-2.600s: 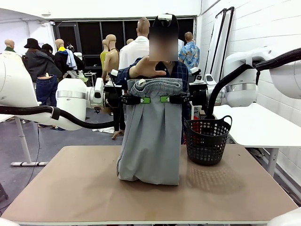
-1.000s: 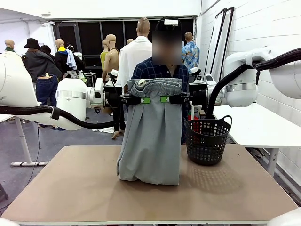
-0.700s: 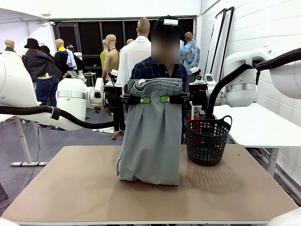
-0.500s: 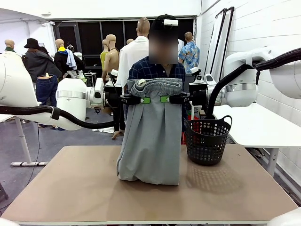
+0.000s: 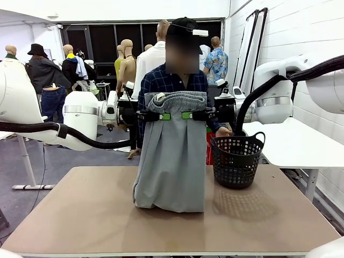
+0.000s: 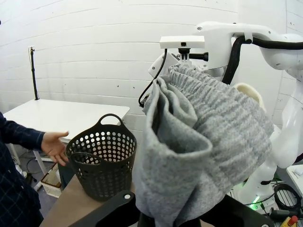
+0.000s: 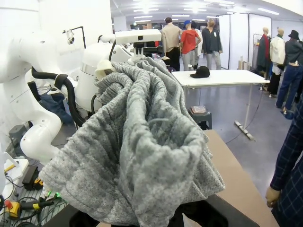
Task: Fold the training pants.
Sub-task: Fold the Training pants in half.
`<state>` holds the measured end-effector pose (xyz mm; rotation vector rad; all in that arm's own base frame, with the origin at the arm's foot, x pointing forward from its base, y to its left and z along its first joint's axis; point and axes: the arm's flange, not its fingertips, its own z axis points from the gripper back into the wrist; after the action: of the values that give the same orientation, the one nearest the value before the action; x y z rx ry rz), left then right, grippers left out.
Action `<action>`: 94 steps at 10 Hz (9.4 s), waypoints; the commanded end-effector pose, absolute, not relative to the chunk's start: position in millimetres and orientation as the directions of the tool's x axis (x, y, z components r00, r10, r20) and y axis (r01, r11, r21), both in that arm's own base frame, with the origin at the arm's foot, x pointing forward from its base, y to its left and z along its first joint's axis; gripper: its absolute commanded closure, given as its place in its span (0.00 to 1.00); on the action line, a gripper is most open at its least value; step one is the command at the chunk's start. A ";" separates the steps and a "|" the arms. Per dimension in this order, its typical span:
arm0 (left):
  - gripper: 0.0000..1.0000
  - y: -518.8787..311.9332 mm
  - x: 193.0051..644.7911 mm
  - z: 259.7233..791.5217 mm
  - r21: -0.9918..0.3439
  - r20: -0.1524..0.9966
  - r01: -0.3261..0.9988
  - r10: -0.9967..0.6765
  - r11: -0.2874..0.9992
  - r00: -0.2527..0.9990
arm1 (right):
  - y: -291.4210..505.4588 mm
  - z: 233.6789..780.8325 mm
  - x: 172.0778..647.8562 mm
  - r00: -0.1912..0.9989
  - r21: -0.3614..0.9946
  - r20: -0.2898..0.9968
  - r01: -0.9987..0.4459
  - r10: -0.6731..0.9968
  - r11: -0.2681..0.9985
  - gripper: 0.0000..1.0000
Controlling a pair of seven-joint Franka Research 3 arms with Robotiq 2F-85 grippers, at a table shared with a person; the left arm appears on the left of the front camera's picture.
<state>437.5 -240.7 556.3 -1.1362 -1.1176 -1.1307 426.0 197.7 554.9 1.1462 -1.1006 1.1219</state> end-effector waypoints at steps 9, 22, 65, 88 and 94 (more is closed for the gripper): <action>1.00 -209.2 389.6 489.0 -0.357 0.934 0.930 0.026 0.086 0.356 | 212.4 500.9 397.4 0.340 0.335 0.937 -0.940 0.080 0.072 1.00; 1.00 -253.7 499.6 621.4 -0.152 0.985 0.986 -0.070 0.073 0.157 | 242.2 646.1 501.8 0.062 0.062 0.995 -0.998 0.084 0.003 1.00; 1.00 -198.1 480.4 495.0 -0.653 0.749 0.739 0.002 0.167 0.662 | 237.9 505.2 497.8 0.582 0.585 0.795 -0.810 0.169 0.037 1.00; 1.00 -194.7 475.7 359.4 -0.951 0.285 0.280 0.027 0.130 0.958 | 235.0 360.3 477.3 0.900 0.899 0.433 -0.435 0.048 0.053 1.00; 1.00 -157.5 524.5 330.6 -0.986 0.153 0.140 0.148 0.094 0.977 | 250.6 309.5 522.1 0.938 0.934 0.343 -0.345 0.038 0.091 1.00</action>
<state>506.3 -174.3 325.4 -1.4447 -0.2164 -0.0720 514.3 253.9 314.3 1.4822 -0.2708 0.3269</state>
